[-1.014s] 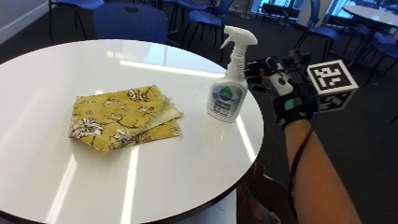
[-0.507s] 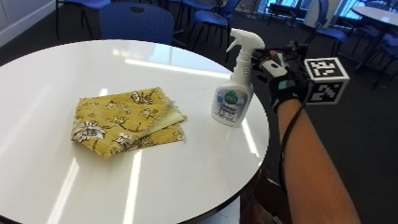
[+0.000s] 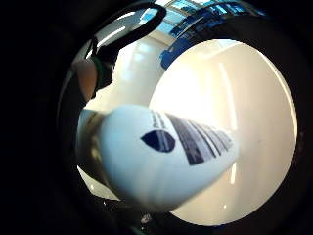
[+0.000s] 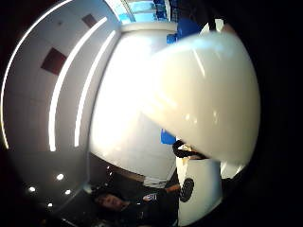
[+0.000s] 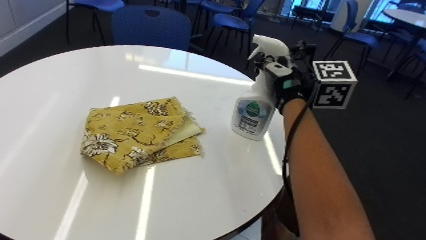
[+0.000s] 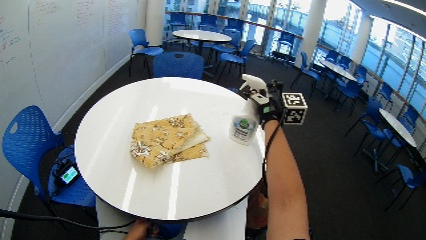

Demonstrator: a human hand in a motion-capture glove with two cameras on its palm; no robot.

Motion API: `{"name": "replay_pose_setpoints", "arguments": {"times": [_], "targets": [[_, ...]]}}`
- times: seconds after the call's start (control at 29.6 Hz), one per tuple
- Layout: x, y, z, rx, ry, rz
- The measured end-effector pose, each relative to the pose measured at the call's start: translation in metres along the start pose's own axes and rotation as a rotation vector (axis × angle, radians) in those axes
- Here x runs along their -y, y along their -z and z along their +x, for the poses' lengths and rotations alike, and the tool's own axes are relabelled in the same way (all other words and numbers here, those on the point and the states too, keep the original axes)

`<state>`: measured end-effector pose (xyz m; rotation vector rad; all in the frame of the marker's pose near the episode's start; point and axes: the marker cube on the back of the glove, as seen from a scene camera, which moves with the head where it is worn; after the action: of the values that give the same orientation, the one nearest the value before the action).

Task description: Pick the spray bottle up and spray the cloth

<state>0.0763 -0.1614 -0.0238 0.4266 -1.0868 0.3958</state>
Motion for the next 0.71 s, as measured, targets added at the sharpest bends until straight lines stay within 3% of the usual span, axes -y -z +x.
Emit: {"name": "replay_pose_setpoints", "arguments": {"times": [0.71], "targets": [[0.025,-0.01,-0.03,-0.074,-0.016,0.107]]}}
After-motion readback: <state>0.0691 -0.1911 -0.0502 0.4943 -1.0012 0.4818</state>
